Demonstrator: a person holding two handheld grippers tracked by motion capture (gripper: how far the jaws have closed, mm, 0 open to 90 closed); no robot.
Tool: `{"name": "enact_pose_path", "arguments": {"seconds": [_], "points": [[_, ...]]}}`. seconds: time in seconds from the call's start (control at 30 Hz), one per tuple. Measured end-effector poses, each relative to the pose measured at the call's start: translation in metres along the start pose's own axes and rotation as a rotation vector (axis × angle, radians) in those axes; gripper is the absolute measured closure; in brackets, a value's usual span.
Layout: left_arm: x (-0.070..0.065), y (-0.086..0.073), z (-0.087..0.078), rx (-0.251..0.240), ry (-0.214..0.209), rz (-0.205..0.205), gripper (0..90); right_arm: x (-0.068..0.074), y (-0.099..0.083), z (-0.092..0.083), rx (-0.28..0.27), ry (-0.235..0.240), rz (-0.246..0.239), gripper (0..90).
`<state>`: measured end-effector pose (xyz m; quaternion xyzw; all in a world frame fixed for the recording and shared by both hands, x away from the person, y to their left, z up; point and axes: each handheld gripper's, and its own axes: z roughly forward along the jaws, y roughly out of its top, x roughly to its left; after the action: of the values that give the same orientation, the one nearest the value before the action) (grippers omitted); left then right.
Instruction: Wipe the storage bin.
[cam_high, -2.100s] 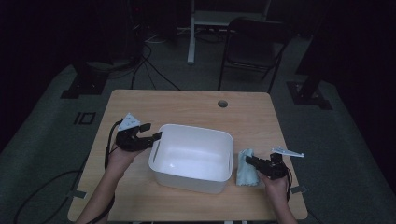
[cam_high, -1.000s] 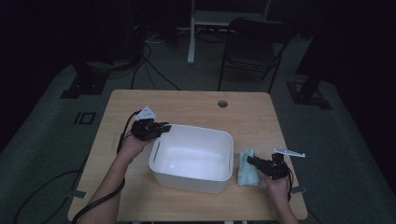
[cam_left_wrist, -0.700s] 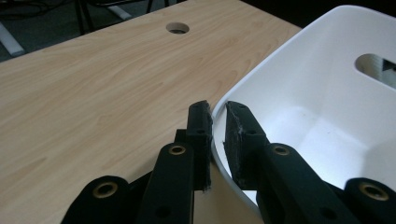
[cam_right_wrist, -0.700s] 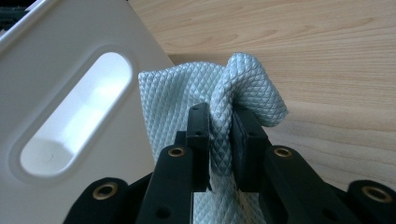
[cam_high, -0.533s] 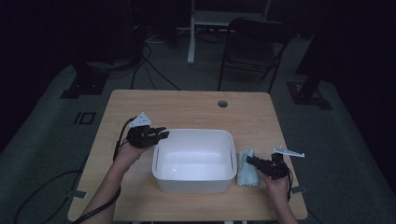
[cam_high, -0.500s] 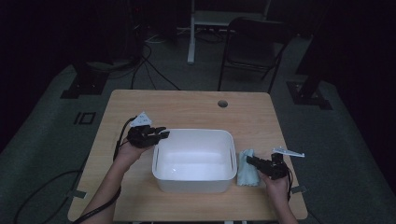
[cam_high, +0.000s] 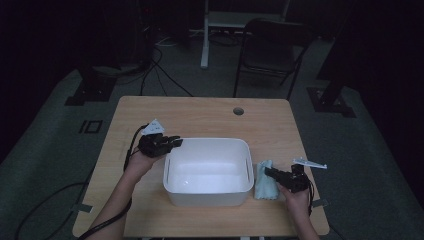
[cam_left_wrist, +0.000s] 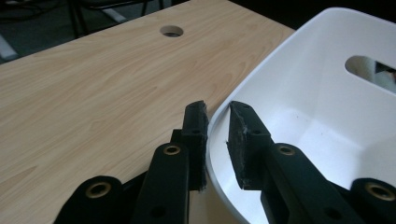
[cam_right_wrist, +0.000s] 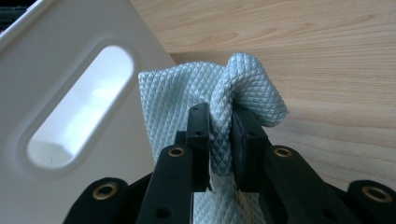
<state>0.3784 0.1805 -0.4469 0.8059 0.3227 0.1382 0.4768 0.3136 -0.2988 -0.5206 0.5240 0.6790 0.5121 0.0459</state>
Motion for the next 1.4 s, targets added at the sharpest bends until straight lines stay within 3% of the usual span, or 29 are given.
{"name": "enact_pose_path", "arguments": {"seconds": [0.23, 0.37, 0.6, 0.7, 1.07, 1.2, 1.4], "points": [[-0.006, -0.011, -0.014, -0.008, -0.01, -0.022, 80.6, -0.001, 0.0, -0.001, -0.002, 0.0, 0.004, 79.0], [-0.003, -0.009, -0.014, -0.014, -0.036, -0.028, 75.0, 0.0, 0.0, 0.0, -0.002, 0.006, 0.006, 79.0], [-0.004, -0.002, -0.004, 0.019, -0.041, 0.008, 72.9, -0.001, 0.0, 0.0, 0.002, 0.003, 0.006, 79.0], [-0.005, -0.001, -0.001, 0.024, -0.045, 0.015, 77.1, -0.002, 0.0, 0.0, 0.001, 0.002, 0.007, 79.0], [-0.019, -0.013, -0.015, 0.012, -0.039, 0.031, 82.8, -0.002, 0.0, 0.0, -0.002, 0.002, 0.008, 79.0], [-0.017, -0.011, -0.016, 0.004, -0.046, 0.015, 76.6, -0.001, 0.0, 0.0, -0.001, 0.002, 0.006, 79.0], [-0.016, -0.005, -0.008, 0.021, -0.067, 0.03, 72.4, -0.001, -0.001, 0.0, 0.001, 0.001, 0.007, 79.0]]}}
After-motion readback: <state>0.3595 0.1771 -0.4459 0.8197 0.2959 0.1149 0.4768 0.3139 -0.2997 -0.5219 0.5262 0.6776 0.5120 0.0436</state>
